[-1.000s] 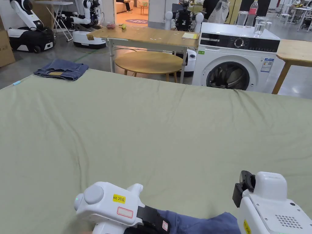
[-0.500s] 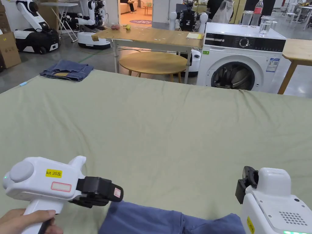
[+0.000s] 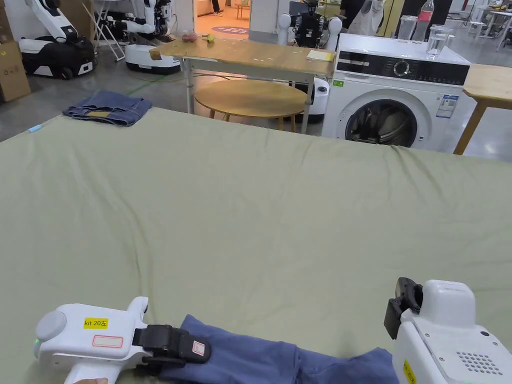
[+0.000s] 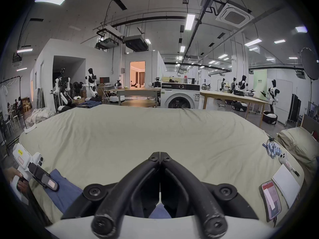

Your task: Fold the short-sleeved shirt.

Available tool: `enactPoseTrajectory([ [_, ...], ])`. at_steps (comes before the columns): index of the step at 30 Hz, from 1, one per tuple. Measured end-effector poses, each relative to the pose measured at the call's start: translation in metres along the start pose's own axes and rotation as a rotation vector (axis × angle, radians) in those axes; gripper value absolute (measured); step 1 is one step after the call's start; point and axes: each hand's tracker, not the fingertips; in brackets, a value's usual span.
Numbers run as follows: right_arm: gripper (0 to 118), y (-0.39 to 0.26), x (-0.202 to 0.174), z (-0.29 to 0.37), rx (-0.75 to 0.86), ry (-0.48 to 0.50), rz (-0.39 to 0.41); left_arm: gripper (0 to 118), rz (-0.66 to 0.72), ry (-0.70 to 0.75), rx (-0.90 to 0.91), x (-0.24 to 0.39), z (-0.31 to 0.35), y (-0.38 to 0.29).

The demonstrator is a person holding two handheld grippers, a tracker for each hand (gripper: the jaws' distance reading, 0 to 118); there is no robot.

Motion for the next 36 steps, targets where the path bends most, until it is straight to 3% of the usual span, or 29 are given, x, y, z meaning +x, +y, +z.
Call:
enactPoseTrajectory([
  [13, 0, 0.001, 0.007, -0.002, -0.009, -0.004, -0.003, 10, -0.124, 0.059, 0.111, 0.066, 0.053, -0.003],
  [19, 0, 0.004, 0.003, -0.003, -0.003, 0.016, 0.005, 10, -0.174, 0.3, 0.186, 0.11, 0.103, 0.008],
  [24, 0, 0.003, 0.001, -0.003, -0.007, 0.025, 0.008, 10, -0.267, 0.514, 0.12, 0.152, 0.087, 0.007],
  [29, 0, 0.001, 0.007, -0.003, -0.018, 0.018, 0.01, 11, -0.37, 0.553, 0.049, 0.195, 0.056, 0.002],
  [36, 0, -0.002, 0.017, -0.001, -0.025, 0.002, 0.007, 10, -0.397, 0.514, -0.044, 0.242, 0.003, -0.005],
])
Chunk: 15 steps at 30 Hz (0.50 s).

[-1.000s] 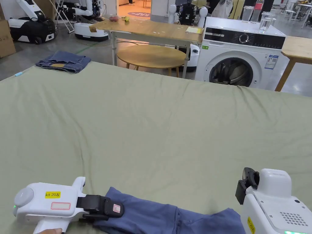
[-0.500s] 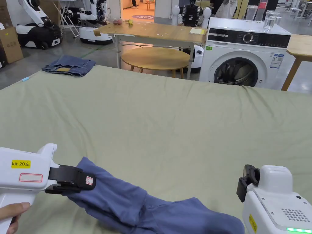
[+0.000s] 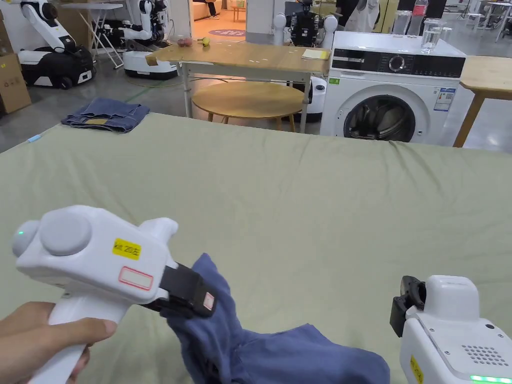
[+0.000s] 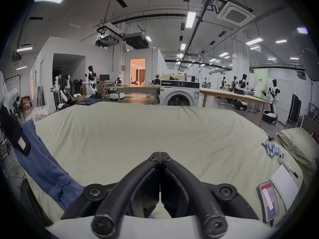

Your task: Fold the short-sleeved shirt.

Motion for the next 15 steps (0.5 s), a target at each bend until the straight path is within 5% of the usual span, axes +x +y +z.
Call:
enactPoseTrajectory([
  [15, 0, -0.005, 0.014, 0.009, -0.005, -0.029, -0.036, 11, -0.106, 0.109, -0.247, 0.094, -0.167, 0.002],
])
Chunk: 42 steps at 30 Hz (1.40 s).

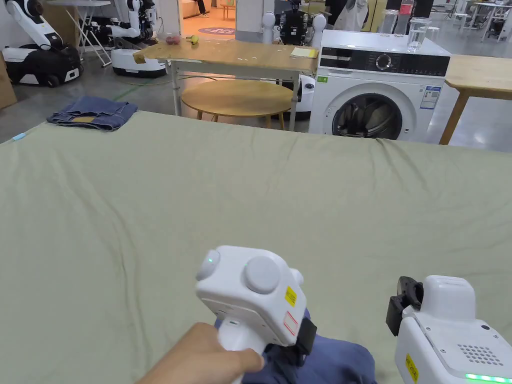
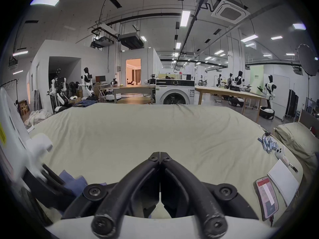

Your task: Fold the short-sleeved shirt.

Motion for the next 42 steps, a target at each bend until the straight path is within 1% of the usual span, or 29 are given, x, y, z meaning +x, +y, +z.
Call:
enactPoseTrajectory([
  [5, 0, -0.001, 0.004, 0.001, -0.006, -0.007, -0.006, 10, 0.003, 0.025, 0.0, 0.011, -0.017, 0.0],
  [6, 0, -0.001, 0.004, 0.001, -0.006, -0.008, -0.006, 19, 0.008, 0.024, 0.001, 0.009, -0.017, 0.0],
  [7, 0, -0.001, 0.004, 0.001, -0.006, -0.01, -0.005, 35, 0.013, 0.019, 0.003, 0.005, -0.015, 0.001],
  [8, 0, -0.001, 0.004, 0.001, -0.005, -0.01, -0.004, 42, 0.033, -0.061, 0.006, 0.002, -0.012, 0.0],
  [9, 0, 0.0, 0.005, 0.002, -0.005, -0.01, -0.005, 45, 0.054, -0.121, 0.0, 0.0, -0.007, -0.001],
  [10, 0, 0.0, 0.005, 0.002, -0.005, -0.01, -0.005, 47, 0.063, -0.134, -0.001, -0.001, -0.001, -0.003],
  [11, 0, 0.0, 0.006, 0.003, -0.004, -0.01, -0.004, 47, 0.049, -0.123, 0.007, -0.002, 0.006, -0.005],
  [13, 0, 0.001, 0.006, 0.004, -0.001, -0.012, -0.001, 47, 0.018, -0.154, 0.036, -0.005, 0.023, -0.009],
  [18, 0, 0.001, 0.009, 0.005, 0.002, -0.016, -0.009, 47, 0.059, -0.339, 0.181, -0.027, 0.059, -0.017],
  [19, 0, 0.002, 0.01, 0.005, 0.002, -0.016, -0.011, 43, 0.055, -0.35, 0.193, -0.031, 0.06, -0.018],
  [20, 0, 0.002, 0.01, 0.006, 0.004, -0.017, -0.014, 34, 0.051, -0.355, 0.205, -0.036, 0.058, -0.019],
  [22, 0, 0.002, 0.01, 0.006, 0.003, -0.019, -0.014, 9, 0.067, -0.336, 0.196, -0.039, 0.047, -0.017],
  [24, 0, 0.002, 0.009, 0.007, 0.003, -0.019, -0.011, 8, 0.086, -0.339, 0.15, -0.042, 0.023, -0.017],
  [25, 0, 0.002, 0.009, 0.007, 0.002, -0.02, -0.01, 6, 0.101, -0.365, 0.113, -0.042, 0.009, -0.016],
  [27, 0, 0.002, 0.009, 0.008, 0.001, -0.022, -0.007, 5, 0.128, -0.436, 0.071, -0.041, -0.017, -0.016],
  [31, 0, -0.001, 0.01, 0.008, -0.002, -0.023, -0.011, 2, 0.214, -0.549, 0.042, -0.04, -0.062, -0.018],
  [35, 0, -0.002, 0.012, 0.009, 0.0, -0.021, -0.011, 0, 0.224, -0.529, 0.051, -0.038, -0.082, -0.024],
  [38, 0, -0.003, 0.012, 0.011, 0.013, -0.019, -0.014, 0, 0.174, -0.495, 0.075, -0.035, -0.081, -0.025],
  [42, 0, -0.002, 0.009, 0.012, 0.04, -0.026, -0.019, 0, 0.147, -0.484, 0.075, -0.032, -0.068, -0.022],
])
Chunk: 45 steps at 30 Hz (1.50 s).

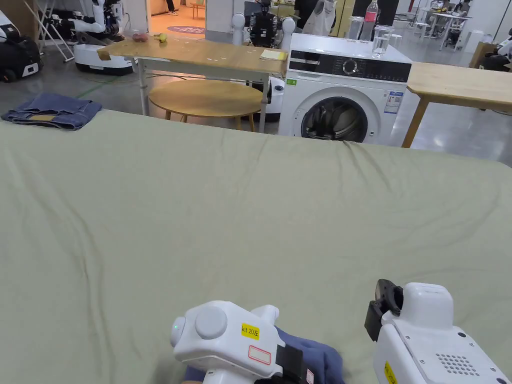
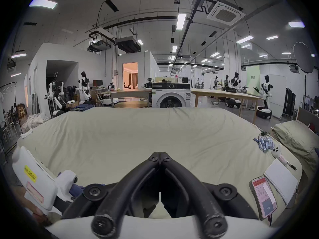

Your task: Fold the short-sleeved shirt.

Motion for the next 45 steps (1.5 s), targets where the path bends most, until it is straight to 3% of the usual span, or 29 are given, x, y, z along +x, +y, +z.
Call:
enactPoseTrajectory([
  [3, 0, 0.002, -0.004, -0.001, 0.018, -0.011, 0.002, 0, -0.087, 0.041, 0.068, 0.016, 0.028, 0.004],
  [7, 0, 0.01, -0.009, -0.005, 0.046, -0.021, 0.018, 0, -0.186, 0.104, 0.293, 0.026, 0.086, 0.009],
  [11, 0, 0.019, -0.016, -0.007, 0.074, -0.014, 0.008, 0, -0.332, 0.398, 0.601, 0.031, 0.132, 0.001],
  [19, 0, 0.04, -0.034, -0.012, 0.152, 0.005, -0.003, 0, -0.466, 0.673, 1.113, 0.015, 0.176, -0.026],
  [24, 0, 0.047, -0.042, -0.011, 0.19, 0.009, 0.012, 0, -0.45, 0.751, 1.232, 0.008, 0.186, -0.042],
  [28, 0, 0.042, -0.043, -0.001, 0.167, 0.018, 0.036, 0, -0.492, 0.793, 1.251, 0.01, 0.191, -0.052],
  [37, 0, -0.015, -0.057, 0.025, -0.056, 0.178, 0.083, 0, -0.493, 0.789, 1.163, 0.004, 0.192, -0.056],
  [41, 0, -0.053, -0.059, 0.023, -0.221, 0.236, 0.061, 0, -0.431, 0.745, 1.072, -0.005, 0.195, -0.058],
  [45, 0, -0.093, -0.053, 0.0, -0.378, 0.216, 0.051, 0, -0.339, 0.702, 0.92, -0.023, 0.194, -0.054],
])
